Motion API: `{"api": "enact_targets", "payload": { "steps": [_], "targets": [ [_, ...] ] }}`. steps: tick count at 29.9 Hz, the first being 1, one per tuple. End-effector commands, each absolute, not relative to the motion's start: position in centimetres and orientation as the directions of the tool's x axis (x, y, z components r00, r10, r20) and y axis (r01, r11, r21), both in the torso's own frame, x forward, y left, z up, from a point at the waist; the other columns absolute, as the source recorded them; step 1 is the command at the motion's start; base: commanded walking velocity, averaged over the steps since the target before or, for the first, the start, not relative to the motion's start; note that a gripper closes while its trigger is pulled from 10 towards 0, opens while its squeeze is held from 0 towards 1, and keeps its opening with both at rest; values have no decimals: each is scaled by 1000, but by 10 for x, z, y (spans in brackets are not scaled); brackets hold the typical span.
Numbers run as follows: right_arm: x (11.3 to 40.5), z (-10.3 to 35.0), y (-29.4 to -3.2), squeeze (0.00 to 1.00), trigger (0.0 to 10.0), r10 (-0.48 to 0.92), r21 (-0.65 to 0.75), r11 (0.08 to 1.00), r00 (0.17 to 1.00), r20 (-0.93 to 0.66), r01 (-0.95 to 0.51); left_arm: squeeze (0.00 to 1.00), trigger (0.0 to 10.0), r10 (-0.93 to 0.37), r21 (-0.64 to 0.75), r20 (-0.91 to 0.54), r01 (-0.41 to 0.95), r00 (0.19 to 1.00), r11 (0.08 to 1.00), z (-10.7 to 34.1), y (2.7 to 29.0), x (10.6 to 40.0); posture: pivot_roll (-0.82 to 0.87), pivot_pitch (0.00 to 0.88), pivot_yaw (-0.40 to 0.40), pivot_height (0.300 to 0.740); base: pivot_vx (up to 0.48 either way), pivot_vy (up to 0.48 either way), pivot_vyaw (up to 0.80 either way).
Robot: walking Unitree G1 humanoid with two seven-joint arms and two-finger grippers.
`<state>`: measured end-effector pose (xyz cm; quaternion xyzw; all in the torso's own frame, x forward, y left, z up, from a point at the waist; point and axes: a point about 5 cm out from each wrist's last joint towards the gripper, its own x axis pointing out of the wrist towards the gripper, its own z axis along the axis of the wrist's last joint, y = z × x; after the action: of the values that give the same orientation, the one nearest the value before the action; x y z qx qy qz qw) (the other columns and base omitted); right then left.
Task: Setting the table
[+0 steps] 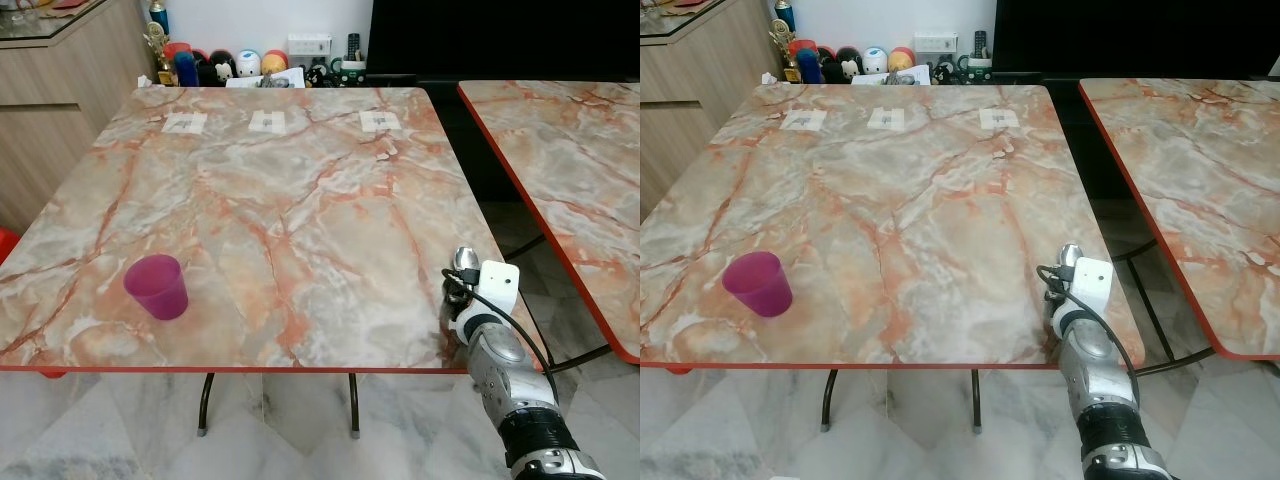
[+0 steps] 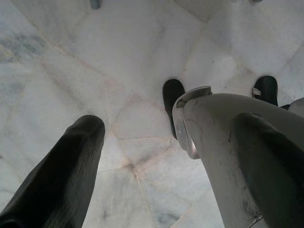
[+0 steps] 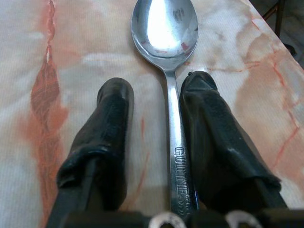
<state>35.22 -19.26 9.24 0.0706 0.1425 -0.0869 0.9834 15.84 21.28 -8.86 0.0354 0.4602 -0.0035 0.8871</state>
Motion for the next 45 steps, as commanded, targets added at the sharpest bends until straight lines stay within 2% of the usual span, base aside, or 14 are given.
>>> {"api": "enact_targets", "payload": {
  "steps": [1,31,32,33,34,35,39,45],
  "targets": [
    [350,82,-186,0,0,-123,132,975,932,-342,177,0,10000,7,41,-849,54,528,998,-95,207,145,44,143,-8,740,0,0,0],
    [350,81,-179,0,157,-108,108,983,941,-321,150,0,10000,-14,30,-856,76,517,997,-98,202,140,45,114,-6,740,0,0,0],
    [351,83,-179,0,1294,-109,108,983,945,-307,148,0,10000,-14,30,-856,77,517,997,-98,202,140,45,114,-6,740,0,0,0],
    [351,85,-178,0,3059,-109,106,984,951,-291,145,0,10000,-15,30,-855,79,518,996,-98,202,140,45,115,-6,740,0,0,0],
    [352,87,-177,0,3059,-107,106,984,955,-277,141,0,10000,-16,30,-855,79,518,996,-98,201,141,44,115,-6,740,0,0,0],
    [352,88,-177,0,10000,-108,103,985,956,-271,140,0,10000,-16,30,-855,80,519,996,-98,201,141,44,115,-6,740,0,0,0],
    [354,94,-177,0,10000,-128,112,981,964,-233,157,0,10000,-16,31,-854,82,521,996,-98,200,141,46,123,-8,740,0,0,0],
    [356,118,-178,0,10000,-151,178,971,987,-53,158,0,10000,-13,32,-854,78,520,996,-98,199,140,42,130,-8,740,0,0,0]
  ]
}}
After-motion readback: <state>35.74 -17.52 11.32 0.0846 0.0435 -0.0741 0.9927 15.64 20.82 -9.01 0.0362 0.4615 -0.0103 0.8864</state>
